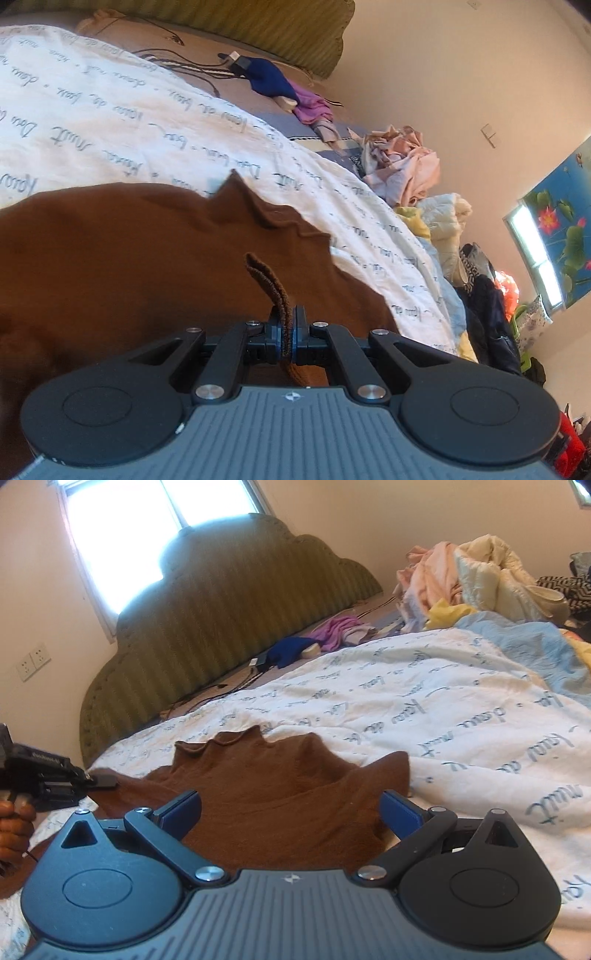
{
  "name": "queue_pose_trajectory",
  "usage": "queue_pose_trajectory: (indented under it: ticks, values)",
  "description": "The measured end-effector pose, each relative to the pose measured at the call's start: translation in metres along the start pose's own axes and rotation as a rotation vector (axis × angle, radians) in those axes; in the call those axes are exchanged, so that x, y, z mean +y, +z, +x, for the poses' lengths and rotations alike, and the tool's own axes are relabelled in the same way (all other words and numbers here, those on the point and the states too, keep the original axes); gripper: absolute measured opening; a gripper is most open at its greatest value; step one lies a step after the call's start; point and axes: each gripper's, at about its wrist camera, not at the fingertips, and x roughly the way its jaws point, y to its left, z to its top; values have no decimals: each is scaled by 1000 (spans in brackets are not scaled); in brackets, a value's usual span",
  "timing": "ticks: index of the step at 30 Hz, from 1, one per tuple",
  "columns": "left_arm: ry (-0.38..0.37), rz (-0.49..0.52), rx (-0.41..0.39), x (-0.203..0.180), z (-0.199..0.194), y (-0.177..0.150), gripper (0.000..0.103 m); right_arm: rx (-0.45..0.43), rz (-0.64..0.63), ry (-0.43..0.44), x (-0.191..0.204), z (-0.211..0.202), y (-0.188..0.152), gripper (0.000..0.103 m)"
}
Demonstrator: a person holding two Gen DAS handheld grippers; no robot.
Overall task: Fold small clothes
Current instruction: 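Lay the cuff onto the sweater body with the left tool and open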
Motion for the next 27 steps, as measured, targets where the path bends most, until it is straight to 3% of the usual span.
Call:
queue_pose_trajectory:
  ticks: [5,8,10,12,16,19,24,27]
  values:
    - [39,-25,31,29,1,-6,4,49,-31,-3,12,21,1,103]
    - [93,-15,54,43,10,-16,6,157,-61,-68,11,48,-2,103]
    - [131,-19,68,54,14,-21,17,207,-98,-106,8,63,-9,103]
    - [102,-37,53,67,12,-25,25,241,-165,-140,9,72,-17,103]
    - [130,-32,24,75,-9,-26,26,238,-327,-202,25,76,-31,103]
    - [197,-4,-21,69,-29,-24,32,227,-320,-211,26,74,-31,103]
    - [87,10,-87,41,-45,-26,75,167,-292,-215,38,63,-27,103]
    - [67,21,-61,23,-24,-29,77,180,-306,-228,45,67,-26,103]
